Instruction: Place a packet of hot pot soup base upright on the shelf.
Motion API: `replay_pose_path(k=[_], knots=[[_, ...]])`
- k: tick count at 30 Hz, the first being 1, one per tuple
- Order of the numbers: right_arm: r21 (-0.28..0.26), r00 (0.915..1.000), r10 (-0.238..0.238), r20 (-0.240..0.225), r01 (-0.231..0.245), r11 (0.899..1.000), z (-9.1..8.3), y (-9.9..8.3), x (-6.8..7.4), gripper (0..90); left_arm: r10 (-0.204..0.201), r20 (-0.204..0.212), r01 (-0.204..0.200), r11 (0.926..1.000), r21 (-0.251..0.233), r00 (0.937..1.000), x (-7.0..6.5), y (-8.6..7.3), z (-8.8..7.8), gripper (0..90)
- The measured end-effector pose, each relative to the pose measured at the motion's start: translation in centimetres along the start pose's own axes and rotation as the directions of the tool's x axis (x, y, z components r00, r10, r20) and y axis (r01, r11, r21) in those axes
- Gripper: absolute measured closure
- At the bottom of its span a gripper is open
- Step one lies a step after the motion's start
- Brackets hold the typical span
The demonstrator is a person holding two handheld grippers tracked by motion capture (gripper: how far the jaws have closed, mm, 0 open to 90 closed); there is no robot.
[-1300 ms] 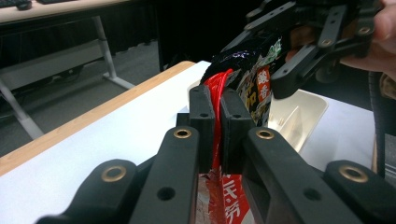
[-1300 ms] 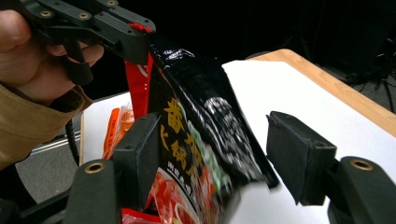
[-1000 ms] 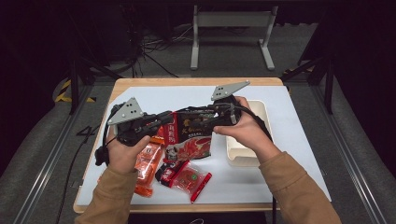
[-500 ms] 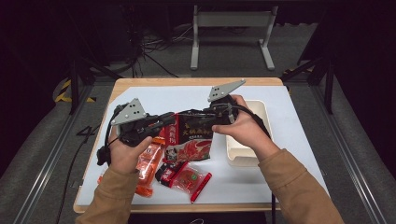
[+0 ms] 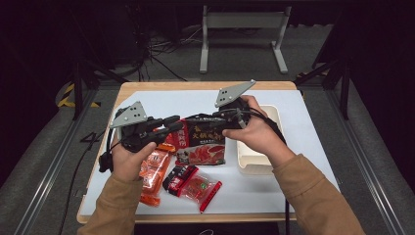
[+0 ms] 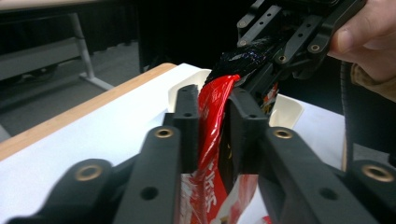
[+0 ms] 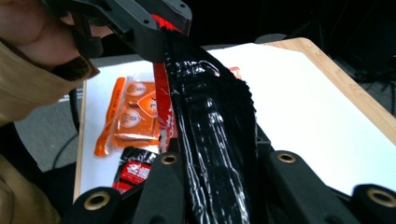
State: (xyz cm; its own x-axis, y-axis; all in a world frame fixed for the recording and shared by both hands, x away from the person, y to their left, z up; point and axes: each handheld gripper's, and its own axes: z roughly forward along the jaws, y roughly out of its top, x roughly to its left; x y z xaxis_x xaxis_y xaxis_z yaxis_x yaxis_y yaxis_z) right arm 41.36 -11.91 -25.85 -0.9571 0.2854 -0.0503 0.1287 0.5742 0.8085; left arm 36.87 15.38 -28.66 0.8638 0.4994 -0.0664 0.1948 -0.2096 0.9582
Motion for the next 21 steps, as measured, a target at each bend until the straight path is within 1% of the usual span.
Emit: replay_pose_path(k=[4,5,8,12,16,19,21], knots=[[0.017,0.9997,-0.015,0.017,0.014,1.000,-0.4,0.4,0.0,76.5,-0.013,-0.003,0.014,0.9999,0.006,0.9999,0.1,0.0,0.0,62.0],[0.018,0.9997,-0.014,0.020,0.014,1.000,-0.5,0.5,0.0,77.0,-0.024,0.012,0.025,0.9997,-0.005,0.9996,0.3,0.0,0.0,59.2],[0.023,0.9992,-0.020,0.034,0.019,1.000,-1.0,0.7,0.0,77.4,-0.029,0.005,0.029,0.9996,-0.003,0.9996,0.5,-0.1,-0.2,50.8],[0.012,0.9985,-0.017,0.052,0.017,1.000,-1.8,1.0,-0.3,77.4,-0.034,-0.005,0.034,0.9994,0.005,0.9994,0.9,-0.2,-0.6,46.3],[-0.001,0.9975,-0.016,0.070,0.016,1.000,-2.9,1.5,-0.7,77.4,-0.041,-0.015,0.041,0.9991,0.011,0.9990,1.2,-0.4,-0.8,43.6],[-0.006,0.9967,-0.019,0.079,0.020,1.000,-3.6,1.9,-1.0,77.4,-0.035,-0.025,0.036,0.9992,0.018,0.9991,1.4,-0.5,-0.9,41.4],[-0.007,0.9964,-0.022,0.082,0.022,1.000,-4.0,2.2,-1.2,77.4,-0.041,-0.031,0.042,0.9989,0.021,0.9987,1.6,-0.6,-1.0,40.6]])
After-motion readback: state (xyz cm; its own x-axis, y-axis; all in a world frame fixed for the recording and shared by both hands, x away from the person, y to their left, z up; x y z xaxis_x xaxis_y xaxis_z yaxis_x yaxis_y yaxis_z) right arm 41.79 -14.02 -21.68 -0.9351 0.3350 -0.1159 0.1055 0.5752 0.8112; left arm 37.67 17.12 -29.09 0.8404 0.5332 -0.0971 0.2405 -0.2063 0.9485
